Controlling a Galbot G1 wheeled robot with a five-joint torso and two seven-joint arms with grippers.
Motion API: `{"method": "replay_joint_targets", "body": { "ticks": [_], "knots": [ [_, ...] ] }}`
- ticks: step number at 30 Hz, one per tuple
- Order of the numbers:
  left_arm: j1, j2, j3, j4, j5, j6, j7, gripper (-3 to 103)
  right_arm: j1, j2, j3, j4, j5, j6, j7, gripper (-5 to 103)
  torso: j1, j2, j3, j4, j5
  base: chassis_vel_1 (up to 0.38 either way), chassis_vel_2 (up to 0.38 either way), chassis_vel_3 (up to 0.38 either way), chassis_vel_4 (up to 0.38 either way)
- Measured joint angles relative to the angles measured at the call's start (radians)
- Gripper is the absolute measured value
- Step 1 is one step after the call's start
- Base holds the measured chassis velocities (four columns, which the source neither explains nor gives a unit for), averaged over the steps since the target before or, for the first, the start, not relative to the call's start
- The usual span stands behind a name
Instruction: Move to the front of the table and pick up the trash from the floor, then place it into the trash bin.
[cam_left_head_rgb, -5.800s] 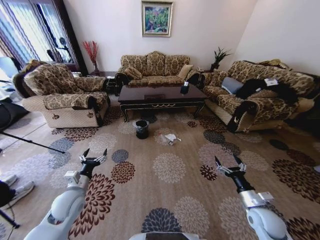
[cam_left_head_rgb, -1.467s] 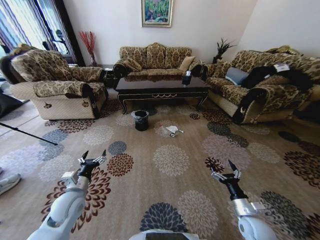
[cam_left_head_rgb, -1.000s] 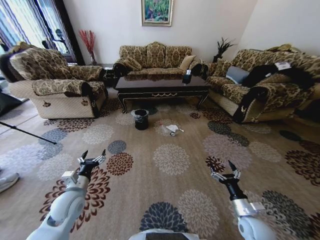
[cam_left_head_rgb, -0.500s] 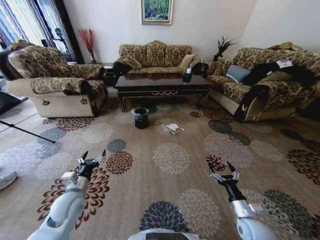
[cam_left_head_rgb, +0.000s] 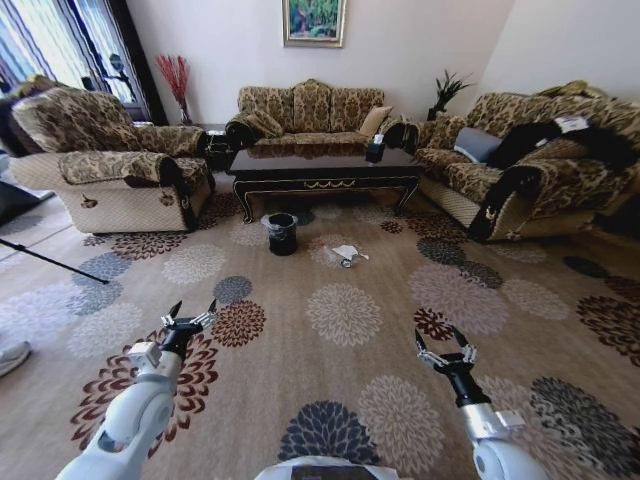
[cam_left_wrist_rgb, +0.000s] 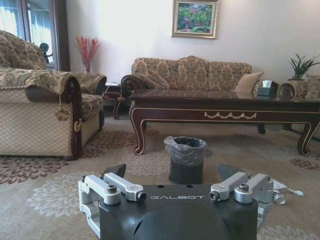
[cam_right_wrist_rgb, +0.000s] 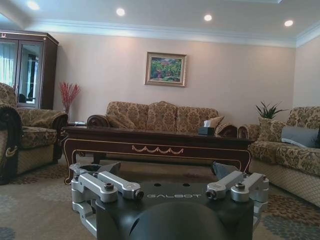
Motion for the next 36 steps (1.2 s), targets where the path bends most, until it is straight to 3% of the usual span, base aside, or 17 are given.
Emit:
{"method": "replay_joint_targets", "body": {
  "ticks": [7,24,36],
  "knots": [
    [0.003,0.003,0.022,-0.010,0.008,0.002,0.003,100,0.020,-0.037,-0.009,-0.006,0.005,-0.018,0.016,100,-0.009,-0.025,-0.017,0.0001,-0.0001,0.000,0.000,0.000,0.000],
    [0.018,-0.012,0.030,-0.032,0.030,0.001,0.003,100,0.106,-0.208,-0.067,-0.050,0.091,-0.138,0.081,100,-0.031,-0.097,-0.066,0.0000,0.0000,0.000,0.000,0.000,0.000],
    [0.019,-0.026,0.027,-0.031,0.035,-0.001,0.002,100,0.118,-0.217,-0.065,-0.047,0.099,-0.169,0.102,100,-0.042,-0.140,-0.098,0.0000,0.0000,0.000,0.000,0.000,0.000]
  ]
}}
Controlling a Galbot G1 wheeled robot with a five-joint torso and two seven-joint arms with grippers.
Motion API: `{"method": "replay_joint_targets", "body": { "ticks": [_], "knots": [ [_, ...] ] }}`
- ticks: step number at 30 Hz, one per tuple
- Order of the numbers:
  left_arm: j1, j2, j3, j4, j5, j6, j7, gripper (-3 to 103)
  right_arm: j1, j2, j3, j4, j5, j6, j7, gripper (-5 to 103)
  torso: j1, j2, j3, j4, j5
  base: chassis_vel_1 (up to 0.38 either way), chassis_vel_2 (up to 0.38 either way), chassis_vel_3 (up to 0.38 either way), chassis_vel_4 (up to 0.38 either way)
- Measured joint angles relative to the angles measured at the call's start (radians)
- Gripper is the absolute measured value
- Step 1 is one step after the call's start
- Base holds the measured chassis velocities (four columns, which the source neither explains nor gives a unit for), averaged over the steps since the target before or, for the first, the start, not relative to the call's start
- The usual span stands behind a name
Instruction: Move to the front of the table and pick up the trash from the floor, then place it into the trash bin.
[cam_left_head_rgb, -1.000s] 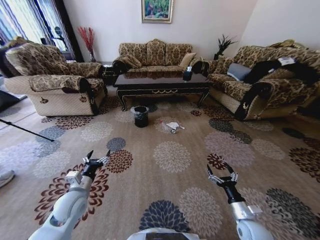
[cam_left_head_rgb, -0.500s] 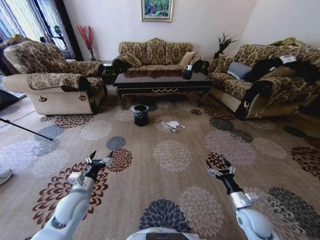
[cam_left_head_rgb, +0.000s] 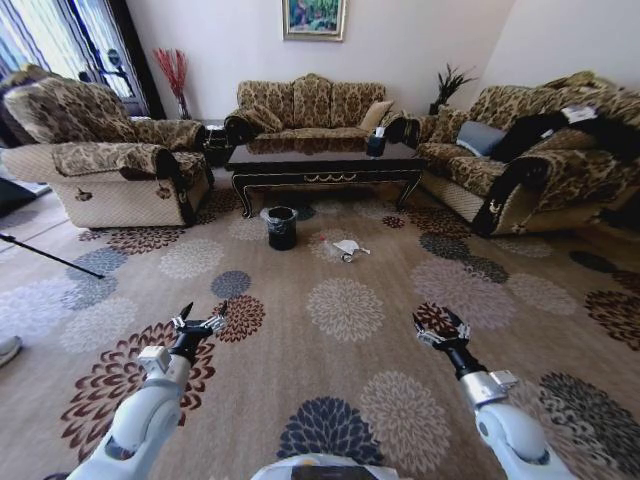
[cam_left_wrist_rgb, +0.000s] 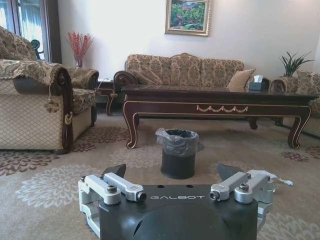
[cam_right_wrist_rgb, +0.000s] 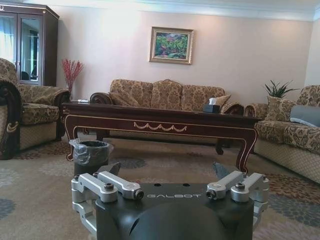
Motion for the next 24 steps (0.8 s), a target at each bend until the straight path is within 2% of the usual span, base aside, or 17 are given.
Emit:
{"method": "replay_joint_targets", "body": {
  "ticks": [15,24],
  "knots": [
    [0.004,-0.003,-0.007,-0.001,0.000,-0.001,-0.003,100,-0.008,0.032,0.004,0.009,-0.006,0.000,0.000,100,-0.015,-0.056,-0.041,0.0000,-0.0001,0.000,0.000,0.000,0.000],
    [0.006,-0.007,-0.010,0.000,-0.001,-0.001,-0.005,100,-0.014,0.056,0.007,0.010,-0.019,0.005,-0.005,100,-0.022,-0.096,-0.074,0.0000,0.0000,0.000,0.000,0.000,0.000]
  ]
}}
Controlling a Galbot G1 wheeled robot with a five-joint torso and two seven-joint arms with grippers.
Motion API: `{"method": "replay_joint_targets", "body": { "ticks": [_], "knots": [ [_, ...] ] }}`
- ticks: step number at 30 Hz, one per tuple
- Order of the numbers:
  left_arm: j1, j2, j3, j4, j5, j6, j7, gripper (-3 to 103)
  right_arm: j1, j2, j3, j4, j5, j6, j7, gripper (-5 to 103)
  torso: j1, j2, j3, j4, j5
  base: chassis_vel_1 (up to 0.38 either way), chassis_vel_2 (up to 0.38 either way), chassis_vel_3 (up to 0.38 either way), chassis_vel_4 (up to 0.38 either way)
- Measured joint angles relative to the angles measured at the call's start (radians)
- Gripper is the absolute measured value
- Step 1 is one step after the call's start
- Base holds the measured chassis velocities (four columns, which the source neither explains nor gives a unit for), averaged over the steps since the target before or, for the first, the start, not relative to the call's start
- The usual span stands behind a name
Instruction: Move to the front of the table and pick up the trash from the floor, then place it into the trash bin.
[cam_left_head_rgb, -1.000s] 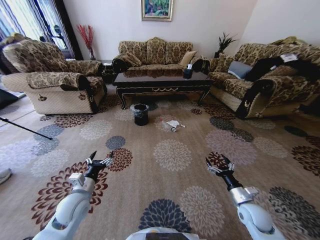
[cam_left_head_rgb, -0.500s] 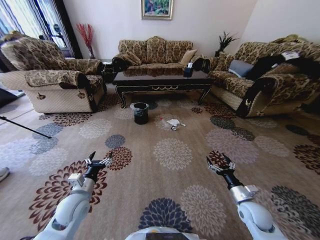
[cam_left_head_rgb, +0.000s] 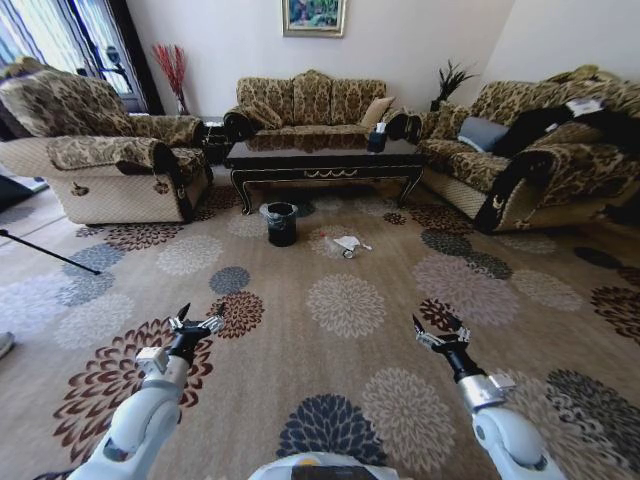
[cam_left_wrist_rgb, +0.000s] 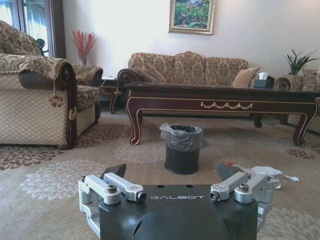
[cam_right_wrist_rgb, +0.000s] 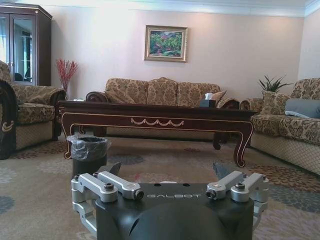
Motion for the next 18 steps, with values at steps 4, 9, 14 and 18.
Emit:
{"method": "replay_joint_targets", "body": {
  "ticks": [4,9,14,18],
  "knots": [
    [-0.002,-0.002,0.003,0.002,0.001,0.001,-0.001,100,0.002,0.006,-0.002,-0.007,-0.005,0.005,-0.003,100,-0.002,-0.015,-0.013,0.0000,-0.0001,0.000,0.000,0.000,0.000],
    [-0.002,-0.001,0.003,0.012,0.001,0.001,-0.001,100,0.005,0.024,-0.010,-0.010,-0.010,0.007,-0.004,100,-0.005,-0.033,-0.028,0.0001,-0.0001,0.000,0.000,0.000,0.000],
    [-0.007,-0.002,0.003,0.015,-0.001,0.001,-0.001,100,0.003,0.033,-0.013,-0.013,-0.016,0.012,-0.005,100,-0.007,-0.053,-0.046,0.0000,0.0000,0.000,0.000,0.000,0.000],
    [-0.009,-0.002,0.004,0.018,-0.001,0.001,-0.001,100,0.005,0.032,-0.012,-0.016,-0.016,0.014,-0.006,100,-0.009,-0.068,-0.059,0.0000,0.0000,0.000,0.000,0.000,0.000]
  ]
}}
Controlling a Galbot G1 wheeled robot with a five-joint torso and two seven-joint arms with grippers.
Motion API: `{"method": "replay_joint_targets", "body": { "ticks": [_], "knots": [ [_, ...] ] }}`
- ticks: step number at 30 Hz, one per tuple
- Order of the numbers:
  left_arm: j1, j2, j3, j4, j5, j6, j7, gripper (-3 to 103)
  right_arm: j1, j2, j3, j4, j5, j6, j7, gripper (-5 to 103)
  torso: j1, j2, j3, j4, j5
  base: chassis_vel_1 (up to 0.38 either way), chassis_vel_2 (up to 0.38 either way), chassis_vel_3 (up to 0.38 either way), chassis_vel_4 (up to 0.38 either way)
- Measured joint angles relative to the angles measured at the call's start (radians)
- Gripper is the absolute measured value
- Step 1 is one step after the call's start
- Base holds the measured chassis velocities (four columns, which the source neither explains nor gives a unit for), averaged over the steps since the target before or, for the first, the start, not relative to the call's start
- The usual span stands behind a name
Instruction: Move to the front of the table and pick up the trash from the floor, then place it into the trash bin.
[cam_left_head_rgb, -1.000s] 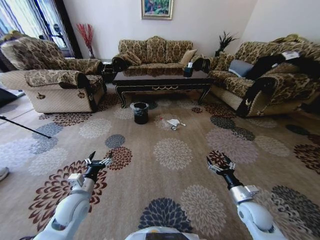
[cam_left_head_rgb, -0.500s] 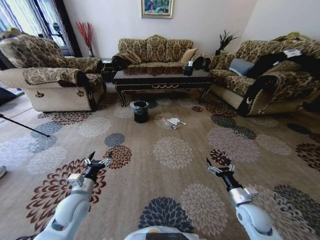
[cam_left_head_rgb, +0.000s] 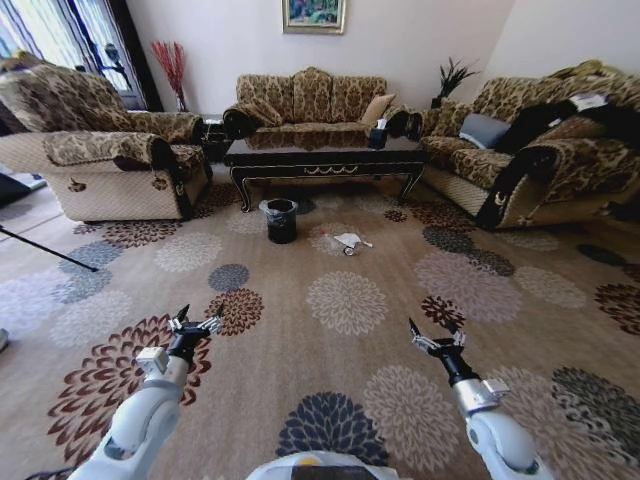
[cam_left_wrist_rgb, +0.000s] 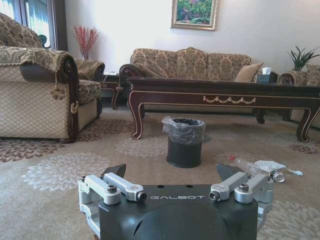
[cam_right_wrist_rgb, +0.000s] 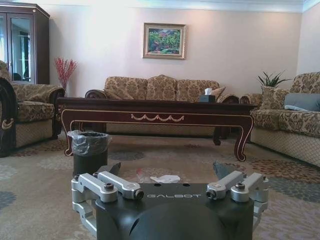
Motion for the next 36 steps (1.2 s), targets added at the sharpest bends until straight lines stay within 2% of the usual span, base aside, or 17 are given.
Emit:
{"method": "replay_joint_targets", "body": {
  "ticks": [17,31,36],
  "knots": [
    [-0.001,0.000,0.002,0.013,0.002,0.000,-0.002,100,-0.001,0.019,-0.007,0.004,0.003,0.002,-0.013,100,0.000,-0.067,-0.066,0.0001,0.0000,0.000,0.000,0.000,0.000],
    [0.000,0.000,0.005,0.010,0.005,0.001,-0.009,100,-0.009,0.022,-0.007,0.009,0.001,0.003,-0.014,100,-0.005,-0.077,-0.066,0.0001,0.0000,-0.048,0.039,0.045,-0.042],
    [0.002,0.000,0.004,0.017,0.032,-0.004,-0.022,100,-0.011,0.025,-0.006,0.004,-0.003,0.005,-0.014,100,-0.004,-0.077,-0.066,0.0002,0.0001,-0.145,0.135,0.152,-0.137]
  ]
}}
